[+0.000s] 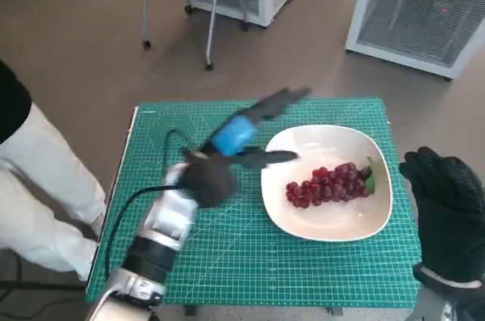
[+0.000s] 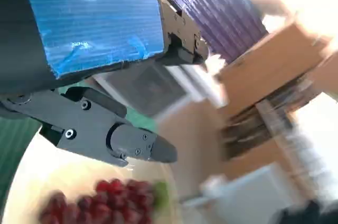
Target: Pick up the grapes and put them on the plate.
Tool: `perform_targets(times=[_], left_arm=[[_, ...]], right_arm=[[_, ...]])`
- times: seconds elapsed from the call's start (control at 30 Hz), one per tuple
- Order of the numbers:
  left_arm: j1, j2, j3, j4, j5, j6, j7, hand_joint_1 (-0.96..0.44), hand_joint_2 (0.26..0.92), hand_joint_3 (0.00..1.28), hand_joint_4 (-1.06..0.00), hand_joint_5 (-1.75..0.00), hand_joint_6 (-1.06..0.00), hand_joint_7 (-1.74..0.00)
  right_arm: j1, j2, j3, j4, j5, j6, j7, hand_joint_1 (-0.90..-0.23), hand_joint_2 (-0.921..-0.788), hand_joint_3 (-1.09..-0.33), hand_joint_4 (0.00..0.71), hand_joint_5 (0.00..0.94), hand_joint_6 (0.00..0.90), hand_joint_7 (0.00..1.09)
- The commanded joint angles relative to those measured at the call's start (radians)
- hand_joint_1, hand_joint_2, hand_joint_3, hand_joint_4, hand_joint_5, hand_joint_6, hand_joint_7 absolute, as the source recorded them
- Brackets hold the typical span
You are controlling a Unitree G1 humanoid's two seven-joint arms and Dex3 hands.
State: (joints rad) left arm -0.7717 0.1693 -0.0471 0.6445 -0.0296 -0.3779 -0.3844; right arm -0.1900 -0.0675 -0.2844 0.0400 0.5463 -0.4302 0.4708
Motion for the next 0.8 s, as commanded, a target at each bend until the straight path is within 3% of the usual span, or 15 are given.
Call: perform_targets(times=[0.03,0.3,0.8], left_arm=[[0.080,-0.039,0.129,0.029,-0.249,-0.022,-0.183,-0.54,0.921,0.18,-0.18,-0.01,-0.32,0.00],[0.162,-0.025,0.204,-0.029,-0.398,0.019,-0.335,-0.56,0.921,0.21,-0.20,-0.01,-0.33,-0.01],[0.293,-0.035,0.234,-0.188,-0.426,0.029,-0.325,-0.56,0.921,0.28,-0.22,-0.01,-0.30,0.00]], right_arm=[[0.011,0.009,0.007,0.005,-0.001,0.009,-0.008,-0.345,-0.921,-0.513,0.566,0.406,0.324,0.80],[0.005,0.006,0.019,0.007,-0.003,0.014,-0.006,-0.353,-0.921,-0.511,0.564,0.408,0.306,0.80],[-0.008,-0.002,0.025,0.008,-0.004,0.037,-0.008,-0.355,-0.921,-0.510,0.559,0.422,0.299,0.82]])
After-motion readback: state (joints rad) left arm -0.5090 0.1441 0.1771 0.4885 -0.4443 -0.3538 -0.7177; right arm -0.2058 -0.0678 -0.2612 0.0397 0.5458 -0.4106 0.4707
